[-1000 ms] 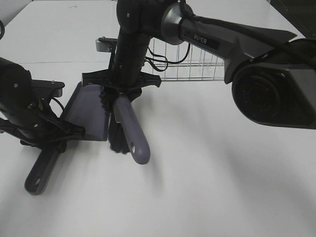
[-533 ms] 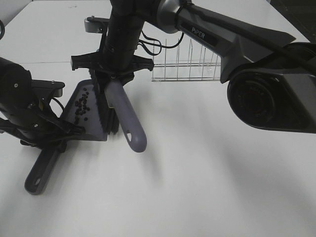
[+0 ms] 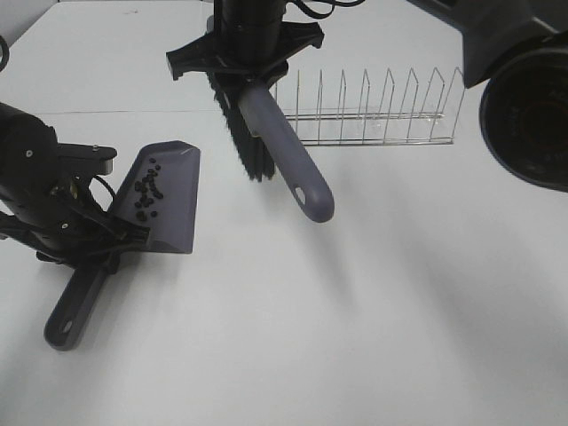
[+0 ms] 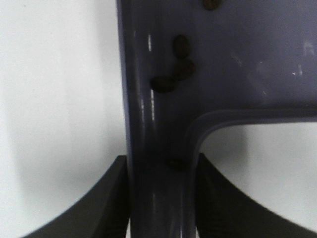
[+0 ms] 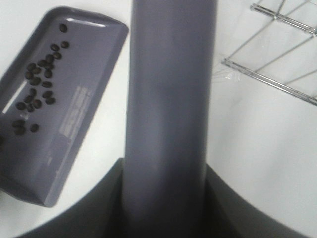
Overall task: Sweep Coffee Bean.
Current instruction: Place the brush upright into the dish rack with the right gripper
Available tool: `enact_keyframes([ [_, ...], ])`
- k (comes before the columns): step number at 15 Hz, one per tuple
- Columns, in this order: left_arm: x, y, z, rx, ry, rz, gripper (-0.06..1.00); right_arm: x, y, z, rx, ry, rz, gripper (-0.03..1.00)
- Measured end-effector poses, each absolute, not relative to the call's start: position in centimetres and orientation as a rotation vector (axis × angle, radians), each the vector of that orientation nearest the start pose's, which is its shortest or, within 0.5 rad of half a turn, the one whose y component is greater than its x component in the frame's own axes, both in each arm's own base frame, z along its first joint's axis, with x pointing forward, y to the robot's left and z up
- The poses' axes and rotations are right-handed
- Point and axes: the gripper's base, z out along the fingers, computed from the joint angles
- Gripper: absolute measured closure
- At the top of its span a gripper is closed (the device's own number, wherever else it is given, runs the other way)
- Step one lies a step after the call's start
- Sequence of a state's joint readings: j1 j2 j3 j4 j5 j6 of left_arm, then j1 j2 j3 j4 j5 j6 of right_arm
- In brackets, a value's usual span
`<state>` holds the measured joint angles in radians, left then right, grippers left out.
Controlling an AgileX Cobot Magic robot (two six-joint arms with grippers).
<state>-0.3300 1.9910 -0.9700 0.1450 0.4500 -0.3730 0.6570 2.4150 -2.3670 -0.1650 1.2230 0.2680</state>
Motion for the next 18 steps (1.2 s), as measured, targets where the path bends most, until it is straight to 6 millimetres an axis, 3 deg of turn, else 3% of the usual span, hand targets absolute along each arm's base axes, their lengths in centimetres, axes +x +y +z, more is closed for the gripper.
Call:
enact_keyframes([
  [3,31.8,-10.3,8.7,0.12,2.938,0.009,0.59,42.1,28.6,21.8,-0.563,2.733,-0.035,0.67],
  [8,31.8,-10.3,8.7,0.12,2.939,0.01,0.59,43.8,21.9,18.6,-0.425,2.895,-0.155,0.67],
  [10,31.8,-10.3,8.7,0.12,2.939,0.01,0.59,44.1,21.0,18.3,-0.409,2.909,-0.165,0.67],
  [13,31.8,-10.3,8.7,0.12,2.939,0.01,0.59,45.4,17.3,20.4,-0.335,2.886,-0.154,0.67],
  [16,31.8,-10.3,8.7,0.12,2.939,0.01,0.59,46.0,12.6,23.8,-0.231,2.84,-0.141,0.67],
  [18,31.8,-10.3,8.7,0.12,2.939,0.01,0.59,45.8,11.2,25.9,-0.199,2.802,-0.138,0.67],
])
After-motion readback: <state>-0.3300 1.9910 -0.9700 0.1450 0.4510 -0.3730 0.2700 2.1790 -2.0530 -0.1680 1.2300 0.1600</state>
